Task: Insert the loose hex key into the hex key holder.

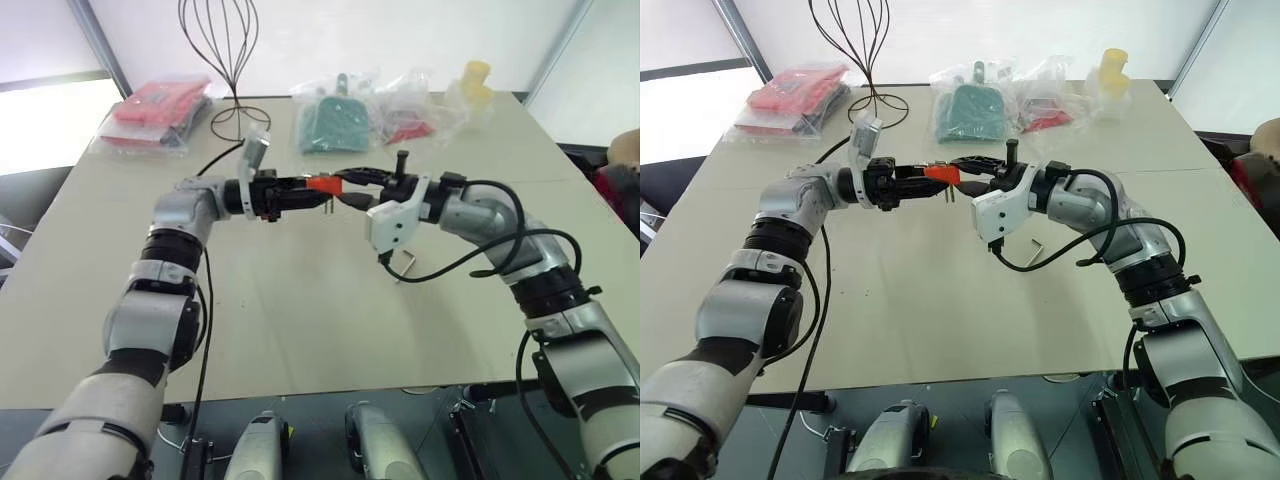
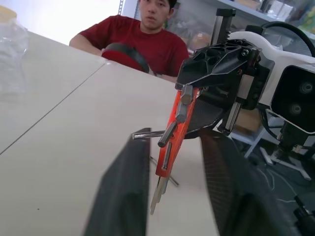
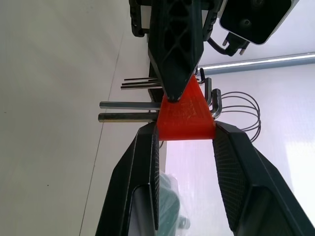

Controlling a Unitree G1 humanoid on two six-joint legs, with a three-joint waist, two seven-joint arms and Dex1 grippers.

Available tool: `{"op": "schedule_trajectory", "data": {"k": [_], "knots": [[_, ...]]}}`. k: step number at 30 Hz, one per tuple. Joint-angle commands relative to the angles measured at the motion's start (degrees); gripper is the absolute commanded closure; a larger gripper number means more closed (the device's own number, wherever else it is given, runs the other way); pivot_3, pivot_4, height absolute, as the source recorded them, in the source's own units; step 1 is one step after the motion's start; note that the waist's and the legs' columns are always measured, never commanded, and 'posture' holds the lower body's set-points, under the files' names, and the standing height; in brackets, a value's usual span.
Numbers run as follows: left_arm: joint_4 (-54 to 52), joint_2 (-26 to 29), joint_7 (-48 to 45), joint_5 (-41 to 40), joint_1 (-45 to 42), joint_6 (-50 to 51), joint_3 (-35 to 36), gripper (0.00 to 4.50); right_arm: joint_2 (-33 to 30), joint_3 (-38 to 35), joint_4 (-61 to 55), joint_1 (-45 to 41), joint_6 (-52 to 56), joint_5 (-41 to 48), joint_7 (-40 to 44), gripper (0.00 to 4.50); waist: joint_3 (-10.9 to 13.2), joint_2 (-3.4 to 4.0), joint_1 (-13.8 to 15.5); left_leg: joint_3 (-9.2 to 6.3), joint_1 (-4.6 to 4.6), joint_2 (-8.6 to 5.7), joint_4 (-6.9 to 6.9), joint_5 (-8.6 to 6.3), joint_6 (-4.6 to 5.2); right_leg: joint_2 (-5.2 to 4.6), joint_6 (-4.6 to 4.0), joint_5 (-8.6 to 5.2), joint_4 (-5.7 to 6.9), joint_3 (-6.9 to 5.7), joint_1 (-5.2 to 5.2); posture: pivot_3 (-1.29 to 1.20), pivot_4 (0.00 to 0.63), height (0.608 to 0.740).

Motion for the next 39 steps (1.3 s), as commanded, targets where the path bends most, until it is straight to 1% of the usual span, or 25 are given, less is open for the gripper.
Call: {"op": "schedule_trajectory", "data": {"k": [1, 14, 16, 17, 19, 21, 24, 27, 29, 30, 31, 32, 33, 36, 37, 39], "knots": [[-0.2, -0.1, 0.3, 0.0, -2.6, -1.1, 2.0, 4.46, -0.5, -1.6, -2.8, -0.2, -0.1, 0.9, -0.3, 3.52, 0.0, 0.00, 0.0, 0.00, 0.00, 0.00, 0.00, 0.00, 0.00, 0.00, 0.00, 0.00, 0.00, 0.00, 0.00, 0.00, 0.150, 0.740], [-0.5, -0.7, 1.7, 0.6, -2.6, -1.7, 3.0, 4.46, 0.0, -1.0, -2.9, 0.5, 0.5, 1.4, 0.7, 3.52, 0.0, 0.00, 0.0, 0.00, 0.00, 0.00, 0.01, 0.00, 0.00, 0.00, 0.00, 0.00, 0.02, 0.00, 0.00, 0.00, 0.150, 0.740], [-0.4, -0.8, 1.9, 0.7, -2.7, -1.9, 3.2, 4.50, 0.1, -1.2, -2.9, 0.7, 1.0, 2.3, 1.2, 2.50, 0.0, -0.01, 0.0, 0.00, 0.00, 0.00, 0.01, 0.00, 0.00, 0.00, 0.00, 0.00, 0.03, 0.00, 0.00, 0.00, 0.150, 0.740], [-0.4, -0.8, 1.9, 0.8, -2.7, -1.9, 3.2, 4.50, 0.0, -1.2, -2.9, 0.8, 1.3, 2.5, 1.6, 2.23, 0.0, 0.00, 0.0, 0.00, 0.00, 0.00, 0.01, 0.00, 0.00, 0.00, 0.00, 0.00, 0.03, 0.00, 0.00, 0.00, 0.150, 0.740], [-0.5, -0.8, 1.9, 0.9, -2.5, -1.9, 3.3, 4.50, -0.2, -1.3, -3.0, 1.0, 1.8, 2.3, 1.8, 1.26, 0.0, 0.00, 0.0, -0.01, 0.00, 0.00, 0.02, 0.00, 0.00, 0.00, 0.00, 0.00, 0.03, 0.00, 0.00, 0.00, 0.150, 0.740], [-0.9, -0.6, 1.8, 1.2, -2.1, -1.9, 3.2, 4.50, -1.1, -1.5, -2.9, 1.5, 2.0, 0.7, 1.5, 0.09, 0.0, -0.01, 0.0, 0.00, 0.01, 0.00, 0.02, 0.00, 0.00, 0.00, 0.00, 0.00, 0.04, 0.00, 0.00, 0.00, 0.150, 0.740], [-2.4, 0.1, 1.8, 1.4, -0.8, -2.1, 3.1, 4.50, -4.5, -3.2, -4.7, 4.6, 6.5, 0.9, 4.2, 0.09, 0.0, -0.01, 0.2, -0.01, 0.01, 0.00, 0.02, 0.00, 0.00, 0.00, 0.00, 0.00, 0.05, 0.00, 0.00, 0.00, 0.150, 0.740], [-4.9, 0.8, 2.6, 1.6, 1.1, -2.8, 3.1, 4.50, -7.0, -7.0, -9.2, 9.1, 14.2, 4.6, 6.3, 0.09, 0.0, -0.01, 0.3, -0.03, -0.01, -0.02, 0.03, 0.00, 0.00, -0.01, 0.01, 0.00, 0.05, 0.00, 0.00, 0.00, 0.150, 0.740], [-8.3, 1.0, 4.8, 1.2, 3.6, -3.9, 3.9, 4.50, -5.3, -12.8, -18.1, 14.0, 36.3, 13.1, 10.2, 0.09, 0.0, -0.01, 0.3, -0.01, -0.02, -0.02, 0.03, 0.00, 0.00, -0.03, 0.01, 0.00, 0.05, 0.01, 0.00, 0.00, 0.150, 0.740], [-10.3, 1.1, 5.9, 0.9, 5.0, -4.1, 4.2, 4.50, -3.9, -15.7, -23.3, 16.1, 49.9, 17.2, 11.4, 0.09, 0.0, -0.01, 0.3, -0.05, -0.01, 0.00, 0.03, 0.00, 0.00, -0.03, 0.00, 0.00, 0.09, 0.01, 0.01, 0.00, 0.150, 0.740], [-12.6, 1.0, 7.1, 0.6, 6.4, -4.1, 4.5, 4.50, -1.4, -18.7, -28.5, 17.3, 64.9, 20.3, 10.8, 0.09, 0.0, -0.01, 0.2, -0.07, 0.00, 0.00, 0.03, 0.00, 0.00, -0.03, 0.00, 0.00, 0.15, 0.01, 0.00, 0.00, 0.150, 0.740], [-14.5, 0.9, 7.9, 0.4, 7.4, -3.9, 4.5, 4.50, 0.1, -20.4, -32.1, 17.8, 74.7, 22.1, 10.1, 0.09, 0.0, -0.01, 0.1, -0.15, 0.04, 0.03, 0.07, 0.00, 0.00, -0.04, 0.00, 0.00, 0.34, 0.03, -0.03, 0.00, 0.150, 0.740], [-16.3, 0.8, 8.6, 0.2, 8.5, -3.8, 4.5, 4.50, 1.7, -21.8, -35.2, 18.1, 83.0, 23.8, 9.2, 0.09, 0.0, -0.01, 0.1, -0.21, 0.05, 0.03, 0.14, 0.00, 0.00, -0.04, -0.02, -0.01, 0.50, 0.05, -0.08, 0.00, 0.150, 0.740], [-21.5, 0.1, 10.9, -0.8, 11.2, -2.4, 4.5, 4.50, 4.3, -24.0, -41.9, 18.6, 100.4, 26.8, 6.8, 0.09, 0.0, -0.01, 0.3, -0.26, 0.11, 0.00, 0.15, 0.00, 0.00, -0.03, -0.04, 0.00, 0.67, 0.01, -0.10, 0.00, 0.150, 0.740], [-24.3, -0.3, 11.8, -1.1, 12.9, -2.0, 4.3, 4.50, 7.7, -26.1, -44.6, 18.8, 110.0, 27.8, 5.5, 0.09, 0.0, -0.01, 0.4, -0.26, 0.11, 0.00, 0.16, 0.01, 0.00, -0.03, -0.05, -0.01, 0.67, 0.00, -0.09, 0.00, 0.150, 0.740], [-28.6, -1.1, 13.5, -1.7, 15.5, -1.0, 3.9, 4.50, 12.1, -28.7, -48.2, 19.1, 121.9, 28.6, 2.8, 0.09, 0.0, 0.02, 0.4, -0.26, 0.14, 0.02, 0.21, 0.01, 0.00, 0.00, -0.06, -0.01, 0.71, -0.01, -0.06, 0.00, 0.150, 0.740]]}}
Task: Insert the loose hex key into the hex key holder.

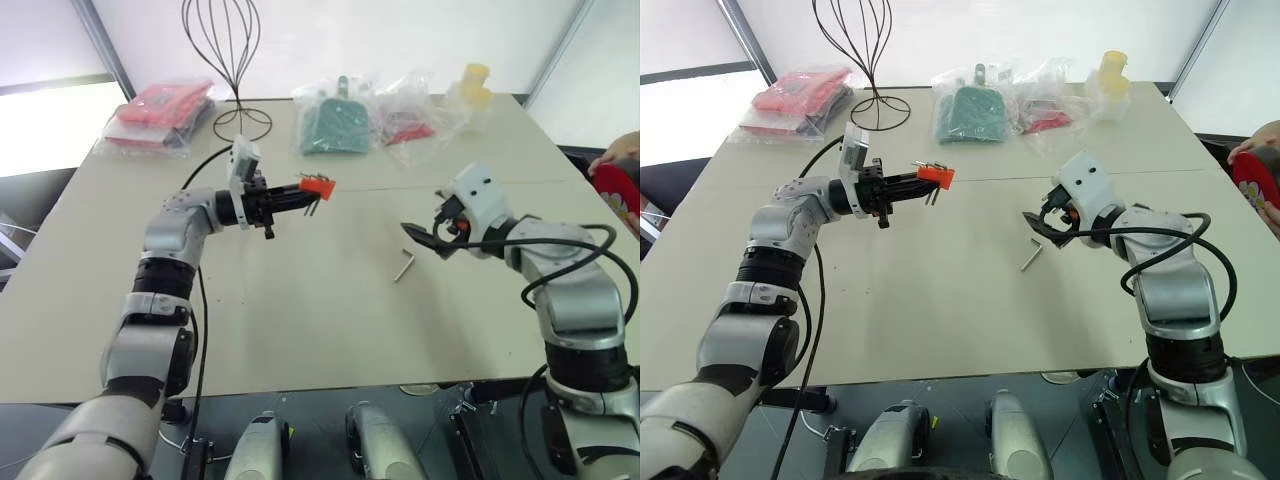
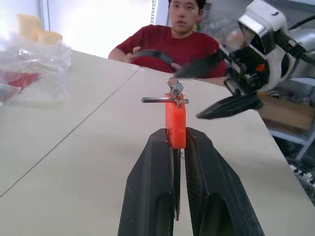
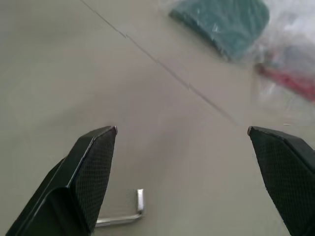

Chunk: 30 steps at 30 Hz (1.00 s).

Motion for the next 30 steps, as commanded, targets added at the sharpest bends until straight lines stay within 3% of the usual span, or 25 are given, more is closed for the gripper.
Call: {"op": "schedule_trajectory", "data": {"k": [1, 8, 16, 18, 23, 27, 30], "knots": [[-7.8, -1.4, 3.0, -2.3, 2.6, 1.6, 0.5, 4.50, 5.3, -4.4, -6.6, 0.4, 18.7, 1.6, -5.0, 0.09, 0.0, 0.02, 0.1, 0.00, 0.00, -0.01, 0.01, 0.00, 0.00, -0.01, 0.00, 0.00, 0.01, 0.01, 0.00, 0.00, 0.150, 0.740], [-12.6, -4.0, 7.7, -4.2, 5.5, 3.5, 0.7, 4.50, 12.1, -5.5, -4.2, 1.2, 21.4, -0.2, -15.7, 0.09, 0.0, 0.01, 0.2, 0.11, -0.06, -0.07, 0.02, 0.00, 0.00, -0.05, 0.02, 0.00, -0.07, 0.01, -0.02, 0.00, 0.150, 0.740], [-15.1, -3.8, 8.7, -4.7, 7.5, 3.5, -0.1, 4.50, 14.5, -3.7, -1.2, 2.5, 18.1, 1.0, -20.9, 0.09, 0.0, 0.02, -0.2, 0.10, -0.05, -0.06, 0.00, 0.00, 0.00, -0.03, 0.02, 0.00, -0.08, 0.01, -0.02, 0.00, 0.150, 0.740], [-15.3, -3.7, 8.8, -4.8, 7.8, 3.4, -0.2, 4.50, 13.4, -3.0, -1.0, 2.4, 16.0, 1.5, -21.1, 0.09, 0.0, 0.02, -0.2, 0.11, -0.05, -0.06, 0.00, 0.00, 0.00, -0.03, 0.02, 0.00, -0.08, 0.01, -0.02, 0.00, 0.150, 0.740], [-14.5, -3.2, 9.0, -5.0, 7.7, 3.4, 0.3, 4.50, 8.4, -2.0, -1.2, -0.4, -0.9, 4.6, -16.7, 0.09, 0.0, 0.02, -0.3, 0.14, -0.06, -0.07, 0.00, 0.00, 0.00, -0.03, 0.04, -0.01, -0.13, 0.01, -0.02, 0.00, 0.150, 0.740], [-12.9, -2.4, 8.4, -4.6, 6.5, 2.8, 0.4, 4.50, 0.2, -0.2, 2.4, -1.0, -6.4, 5.6, -12.5, 0.09, 0.0, 0.01, -0.3, 0.14, -0.06, -0.06, -0.03, 0.00, 0.00, -0.01, 0.07, -0.03, -0.17, 0.00, -0.01, 0.00, 0.150, 0.740], [-11.6, -1.8, 7.8, -4.8, 5.4, 2.8, 0.5, 4.50, 4.0, -5.1, 3.3, -3.0, -6.6, 10.2, -13.3, 0.09, 0.0, 0.00, -0.3, 0.13, -0.08, -0.06, -0.04, 0.00, 0.00, -0.01, 0.07, -0.03, -0.20, -0.01, -0.01, 0.00, 0.150, 0.740]]}}
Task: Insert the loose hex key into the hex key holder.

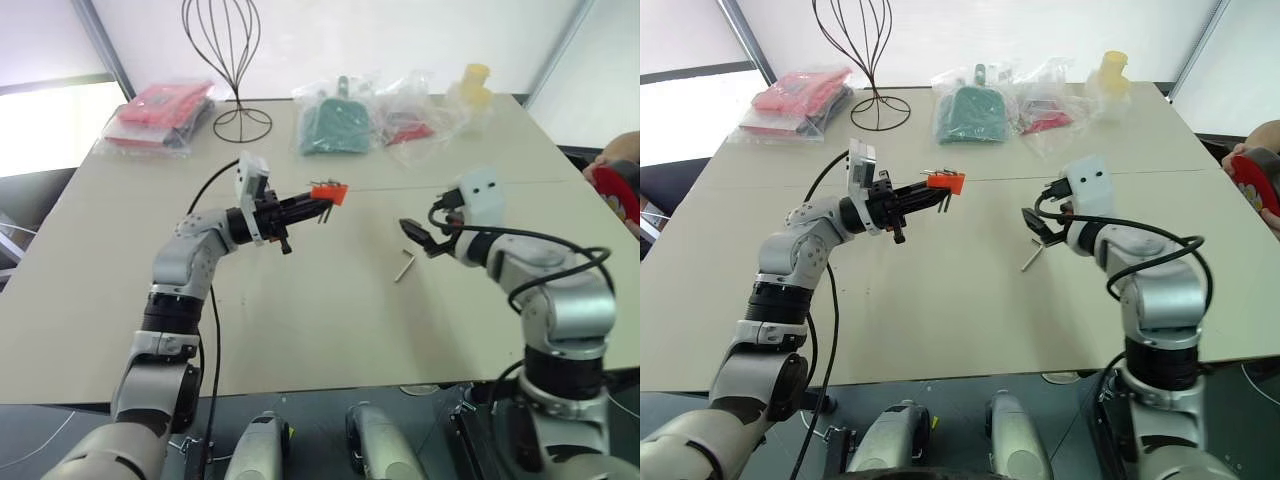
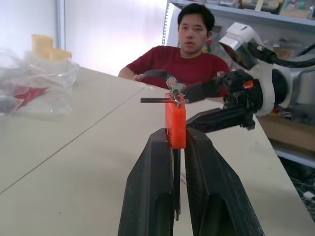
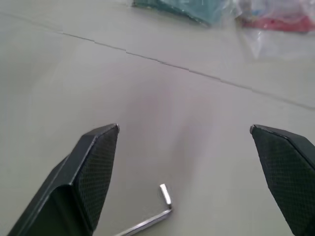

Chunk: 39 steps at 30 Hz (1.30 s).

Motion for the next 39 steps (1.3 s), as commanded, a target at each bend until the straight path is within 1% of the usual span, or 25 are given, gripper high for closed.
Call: {"op": "schedule_trajectory", "data": {"k": [1, 3, 5, 7, 9, 12, 16, 18, 21, 23, 25, 27, 28, 29, 30, 31, 34, 36, 39], "knots": [[0.5, 0.6, -1.0, -1.1, -2.8, -0.7, 0.8, 4.50, 6.0, -7.3, 0.4, -4.1, -0.7, 6.5, -1.1, 0.09, 0.0, -0.02, -0.1, 0.00, 0.00, 0.00, -0.01, 0.00, 0.00, 0.00, 0.00, 0.00, 0.01, 0.00, 0.00, 0.00, 0.150, 0.740], [1.7, 0.9, -1.3, -1.0, -3.4, -1.1, 0.9, 4.50, 7.8, -10.0, 1.1, -5.9, -1.9, 8.5, -1.8, 0.09, 0.0, 0.03, -0.1, 0.02, 0.01, 0.02, -0.01, 0.00, 0.00, 0.04, -0.01, 0.01, 0.04, 0.04, -0.03, 0.00, 0.150, 0.740], [2.6, 1.1, -1.6, -0.6, -3.8, -1.4, 0.8, 4.50, 6.1, -8.6, 1.3, -5.7, -3.1, 8.4, -1.4, 0.09, 0.0, 0.03, 0.1, -0.03, 0.00, 0.02, -0.01, 0.00, 0.00, 0.04, -0.01, 0.01, 0.06, 0.01, -0.04, 0.00, 0.150, 0.740], [3.2, 1.8, -2.2, -0.4, -4.0, -0.9, 0.5, 4.50, 0.2, -3.8, 1.6, -2.8, -8.0, 6.0, 1.8, 0.09, 0.0, 0.03, 0.3, -0.03, 0.00, 0.01, -0.01, 0.00, 0.00, 0.01, -0.01, 0.00, 0.02, 0.00, -0.02, 0.00, 0.150, 0.740], [3.5, 2.8, -3.6, -1.1, -3.9, 1.0, 0.3, 4.50, -2.9, -2.2, 1.7, -1.1, -9.7, 6.9, 4.2, 0.09, 0.0, 0.02, 0.4, 0.00, -0.06, -0.01, -0.02, 0.00, 0.00, -0.04, 0.03, -0.02, -0.07, -0.01, -0.01, 0.00, 0.150, 0.740], [3.6, 5.3, -6.1, -0.3, -2.0, 2.1, -0.8, 4.50, -8.3, 0.6, 1.2, 1.2, -15.3, 7.5, 9.5, 0.09, 0.0, 0.03, -0.1, 0.07, -0.09, -0.01, -0.06, -0.01, 0.01, -0.05, 0.05, -0.03, -0.19, 0.02, -0.01, 0.00, 0.150, 0.740], [3.5, 6.0, -6.4, -0.6, -2.4, 2.6, -0.8, 4.50, -4.1, -3.5, -0.1, 0.5, -14.4, 15.9, 10.7, 0.09, 0.0, 0.02, -0.1, 0.04, -0.03, 0.04, -0.11, -0.01, 0.02, 0.02, 0.05, -0.03, -0.15, 0.02, -0.02, 0.00, 0.150, 0.740], [3.6, 6.1, -6.7, -0.4, -2.5, 2.3, -0.9, 4.50, -2.6, -4.4, -0.4, -0.1, -13.8, 18.8, 10.6, 0.09, 0.0, 0.02, 0.0, -0.01, -0.02, 0.04, -0.10, -0.01, 0.02, 0.04, 0.04, -0.03, -0.10, 0.01, -0.02, 0.00, 0.150, 0.740], [3.5, 5.4, -6.0, -0.6, -3.3, 1.9, -0.5, 4.50, -3.4, -2.6, -0.7, 0.6, -15.0, 19.6, 11.1, 0.09, 0.0, 0.01, 0.0, 0.00, -0.02, 0.03, -0.07, -0.01, 0.02, 0.01, 0.04, -0.03, -0.07, 0.01, -0.01, 0.00, 0.150, 0.740], [3.6, 5.4, -5.9, -0.9, -3.8, 2.1, -0.3, 4.50, -4.6, -1.1, -0.7, 1.2, -16.2, 18.9, 11.5, 0.09, 0.0, 0.01, 0.2, 0.01, -0.03, 0.02, -0.06, -0.01, 0.01, -0.01, 0.04, -0.03, -0.09, 0.01, -0.01, 0.00, 0.150, 0.740], [3.9, 5.5, -5.8, -0.3, -4.4, 1.0, -0.3, 4.50, -10.5, 4.3, -0.2, 3.6, -20.0, 13.0, 13.5, 0.09, 0.0, 0.02, 0.4, 0.01, -0.07, 0.01, -0.06, -0.01, 0.01, -0.02, 0.04, -0.03, -0.14, 0.00, -0.01, 0.00, 0.150, 0.740], [4.1, 5.5, -5.7, 0.1, -4.7, 0.0, -0.3, 4.50, -16.3, 9.3, 2.2, 5.0, -21.0, 6.3, 11.9, 0.09, 0.0, 0.01, 0.5, 0.02, -0.09, 0.00, -0.07, -0.01, 0.01, -0.04, 0.05, -0.04, -0.23, -0.02, 0.00, 0.00, 0.150, 0.740], [4.1, 5.5, -5.7, 0.1, -4.7, -0.2, -0.2, 4.50, -14.8, 7.0, 4.0, 3.9, -15.0, 7.7, 8.5, 0.09, 0.0, 0.01, 0.5, 0.05, -0.09, 0.00, -0.08, -0.01, 0.01, -0.05, 0.05, -0.04, -0.27, -0.01, 0.00, 0.00, 0.150, 0.740], [3.9, 5.4, -5.5, 0.0, -4.8, -0.6, -0.2, 4.50, -11.7, 3.2, 5.5, 2.3, -8.9, 10.6, 5.4, 0.09, 0.0, -0.02, 0.5, 0.08, -0.09, 0.00, -0.08, -0.01, 0.01, -0.05, 0.05, -0.03, -0.32, 0.00, 0.00, 0.00, 0.150, 0.740], [3.7, 5.3, -5.3, 0.1, -4.8, -1.0, -0.2, 4.50, -6.9, -2.1, 6.6, -0.4, -0.2, 13.6, 2.0, 0.09, 0.0, -0.03, 0.1, 0.08, -0.10, 0.02, -0.08, -0.01, 0.01, -0.04, 0.04, -0.03, -0.37, 0.01, 0.02, 0.00, 0.150, 0.740], [3.3, 5.1, -5.0, 0.2, -4.7, -1.5, -0.2, 4.50, -4.0, -4.9, 6.8, -2.2, 5.5, 15.3, 0.0, 0.09, 0.0, -0.02, -0.1, 0.12, -0.08, 0.02, -0.08, -0.01, 0.01, -0.04, 0.03, -0.01, -0.34, 0.07, 0.02, 0.00, 0.150, 0.740], [2.3, 4.2, -3.6, -0.3, -4.8, -2.0, 0.2, 4.50, 0.0, -7.2, 4.7, -5.3, 17.0, 16.4, -2.4, 0.09, 0.1, 0.00, 0.1, 0.04, -0.03, 0.05, -0.07, -0.01, 0.01, -0.02, -0.01, 0.01, -0.11, 0.10, -0.05, 0.00, 0.150, 0.740], [1.6, 3.4, -2.4, -0.5, -4.8, -2.6, 0.5, 4.50, 3.0, -8.6, 4.1, -7.0, 22.9, 15.6, -5.2, 0.09, 0.0, 0.00, 0.2, -0.06, -0.04, 0.05, -0.08, -0.01, 0.01, 0.01, -0.03, 0.00, -0.06, 0.01, -0.05, 0.00, 0.150, 0.740], [-0.2, 1.9, 0.0, -1.3, -4.5, -2.9, 1.0, 4.50, 6.5, -8.9, 4.1, -7.6, 26.8, 14.5, -9.0, 0.09, 0.0, 0.01, 0.3, -0.05, -0.06, 0.04, -0.10, -0.01, 0.01, -0.01, -0.03, -0.01, -0.06, 0.00, -0.06, 0.00, 0.150, 0.740]]}}
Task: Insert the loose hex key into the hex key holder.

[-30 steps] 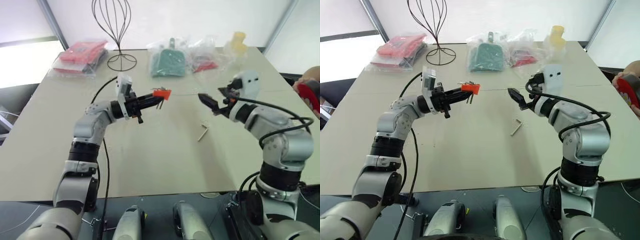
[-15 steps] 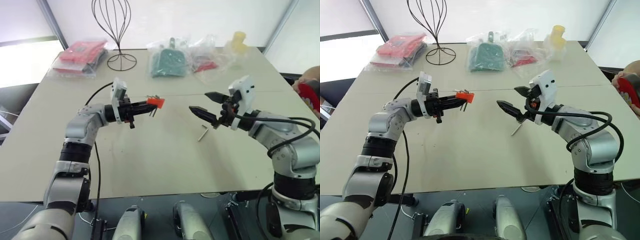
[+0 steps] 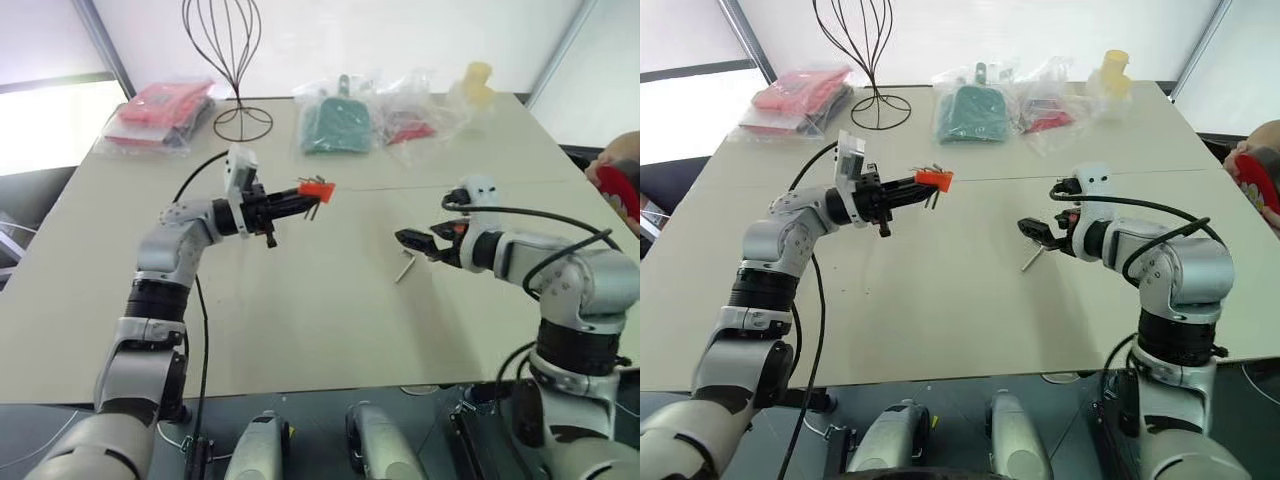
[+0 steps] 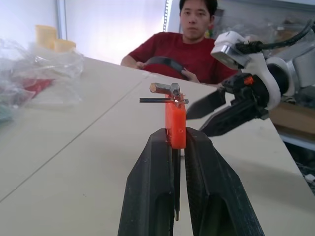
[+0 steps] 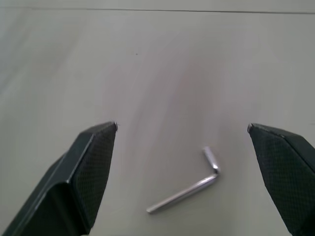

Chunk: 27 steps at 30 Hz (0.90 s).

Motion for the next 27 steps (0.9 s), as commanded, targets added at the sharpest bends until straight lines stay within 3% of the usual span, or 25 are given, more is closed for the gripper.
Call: {"op": "schedule_trajectory", "data": {"k": [1, 14, 21, 24, 27], "knots": [[-4.3, -1.3, 2.5, -1.8, -0.8, -1.3, 2.1, 4.50, 2.3, -1.0, -1.6, -0.7, 3.3, -0.1, -4.2, 0.09, 0.0, 0.00, 0.2, 0.01, -0.01, -0.02, 0.00, 0.00, 0.00, -0.03, 0.01, 0.00, -0.01, 0.00, 0.00, 0.00, 0.150, 0.740], [-12.5, -3.6, 7.9, -3.4, 5.1, -0.5, 2.7, 4.50, 1.1, 1.7, 5.2, 0.2, 3.4, 4.7, -12.6, 0.09, 0.0, 0.01, -0.3, 0.06, -0.02, -0.03, -0.01, 0.00, 0.00, -0.03, 0.03, 0.00, -0.05, 0.02, 0.00, 0.00, 0.150, 0.740], [-12.9, -4.3, 8.9, -3.6, 5.2, -0.7, 2.3, 4.50, 4.8, 5.0, 7.6, 1.4, 3.4, 6.1, -16.4, 0.09, 0.0, -0.02, -0.4, 0.07, 0.01, -0.02, 0.00, 0.00, 0.00, 0.00, 0.03, 0.00, -0.06, 0.02, 0.02, 0.00, 0.150, 0.740], [-12.9, -4.6, 9.2, -3.8, 5.1, -0.9, 2.4, 4.50, 5.7, 6.5, 8.0, 3.1, 3.4, 5.8, -17.8, 0.98, 0.0, -0.03, -0.4, 0.07, 0.03, -0.01, 0.00, 0.00, 0.00, 0.03, 0.03, 0.00, -0.06, 0.02, 0.03, 0.00, 0.150, 0.740], [-12.4, -5.0, 9.4, -3.8, 4.9, -1.3, 2.5, 4.50, 6.5, 8.3, 9.1, 3.7, 3.3, 5.2, -18.3, 2.49, -0.1, -0.05, -0.5, 0.06, 0.05, 0.03, 0.00, 0.00, 0.00, 0.09, 0.03, -0.01, -0.06, 0.02, 0.04, 0.00, 0.150, 0.740]]}}
